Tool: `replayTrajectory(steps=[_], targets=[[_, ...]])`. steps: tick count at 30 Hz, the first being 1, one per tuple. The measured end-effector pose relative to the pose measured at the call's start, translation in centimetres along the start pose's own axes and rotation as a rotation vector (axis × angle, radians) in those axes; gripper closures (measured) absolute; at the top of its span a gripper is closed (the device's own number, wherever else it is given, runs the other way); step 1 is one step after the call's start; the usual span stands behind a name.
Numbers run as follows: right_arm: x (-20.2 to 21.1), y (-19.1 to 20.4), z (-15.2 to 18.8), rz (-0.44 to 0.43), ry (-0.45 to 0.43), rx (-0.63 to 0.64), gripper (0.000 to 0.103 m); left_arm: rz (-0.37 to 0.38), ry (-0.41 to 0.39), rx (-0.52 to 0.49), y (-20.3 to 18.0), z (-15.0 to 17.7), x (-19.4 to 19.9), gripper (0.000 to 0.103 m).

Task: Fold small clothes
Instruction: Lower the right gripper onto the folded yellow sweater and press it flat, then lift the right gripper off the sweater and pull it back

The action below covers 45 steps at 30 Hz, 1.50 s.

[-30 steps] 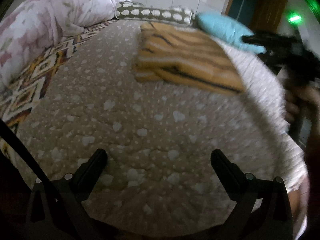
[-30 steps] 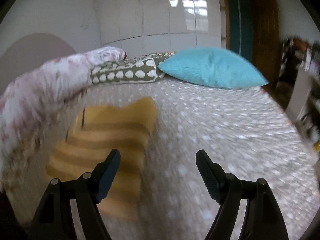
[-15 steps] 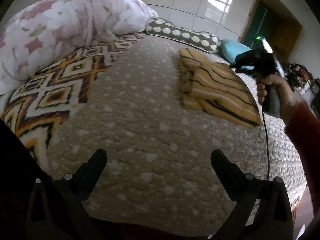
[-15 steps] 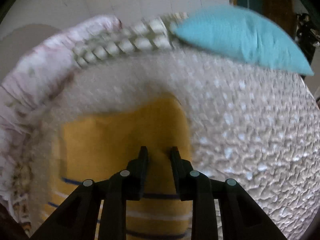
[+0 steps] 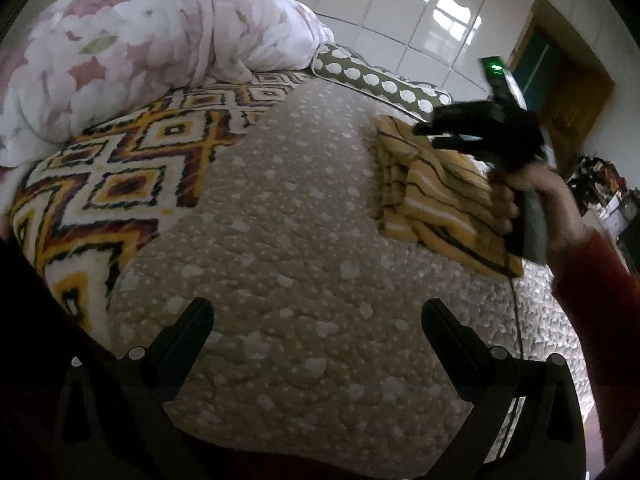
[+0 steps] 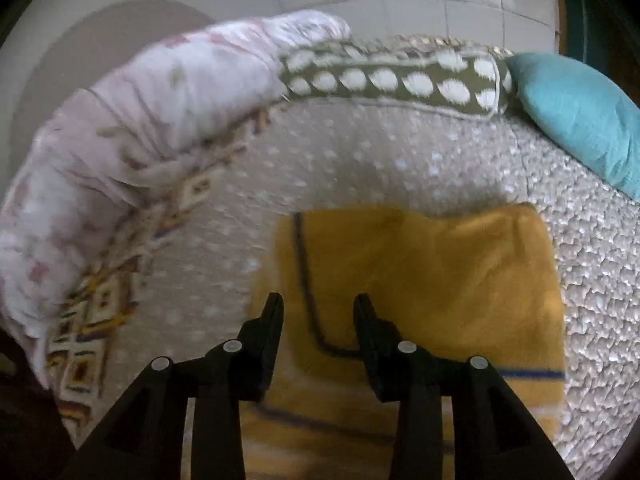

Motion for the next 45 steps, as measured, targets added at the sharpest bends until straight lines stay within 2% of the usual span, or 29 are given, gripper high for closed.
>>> replayTrajectory(steps=[4,6,9,10,12,16,19,22,25,32,35,37,40,45], targets=[[2.3,1.3,2.9,0.063,-0.039,0.038,0.065,-0.005,0.0,0.018,0.6,0.0,-0.2,0.0],[2.4,2.3,4.5,0.055,-0.045,0.053,0.065,-0.004,0.001,0.028,0.6,0.0,-0.2,0.0],[1.2,3.9,6.0,0.095,-0.037,0.134,0.065,-0.004,-0.022,0.036,0.4,-0.3,0.6,0.0],[1.6,4.4,5.9,0.074,-0.046,0.142,0.065,-0.01,-0.042,0.033,0.4,-0.6,1.1,0.0],[3.2,5.5,6.1,-0.041,-0.057,0.12,0.065,-0.032,-0.079,0.029,0.4,-1.2,2.0,0.0],[8.4,5.6,8.0,-0.082,-0.121,0.114,0.06,-0.069,-0.21,0.019,-0.1,-2.8,5.2,0.0],[12.0,3.4,10.4,-0.01,-0.169,0.115,0.053,-0.108,-0.317,-0.004,-1.0,-3.9,7.9,0.0],[15.2,0.5,12.6,0.062,-0.204,0.102,0.051,-0.168,-0.448,-0.044,-2.8,-4.9,11.1,0.0],[18.3,-2.4,14.4,0.114,-0.231,0.058,0.047,-0.19,-0.5,-0.077,-4.9,-5.5,13.2,0.0],[24.3,-7.3,17.1,0.167,-0.337,-0.082,0.036,-0.022,-0.489,-0.152,-12.1,-6.6,14.7,0.0],[25.9,-9.2,18.3,0.211,-0.377,-0.131,0.036,0.022,-0.514,-0.188,-14.8,-6.8,14.9,0.0],[26.3,-10.3,18.8,0.228,-0.39,-0.17,0.035,0.042,-0.493,-0.202,-16.2,-6.4,14.4,0.0],[26.2,-11.6,19.5,0.229,-0.387,-0.216,0.035,0.054,-0.433,-0.213,-17.4,-5.4,13.0,0.0],[25.4,-12.3,19.9,0.246,-0.371,-0.242,0.034,-0.007,-0.35,-0.216,-16.5,-3.5,10.5,0.0]])
Point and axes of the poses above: each gripper's, at about its wrist camera, not at the fingertips, and x roughly against the way its jaws point, y to its left, z to its underside, the point moved 10 cm from there along -x, roughly the way its jaws point, and after that the axes turned 1 degree about z, right-handed, at the moved point
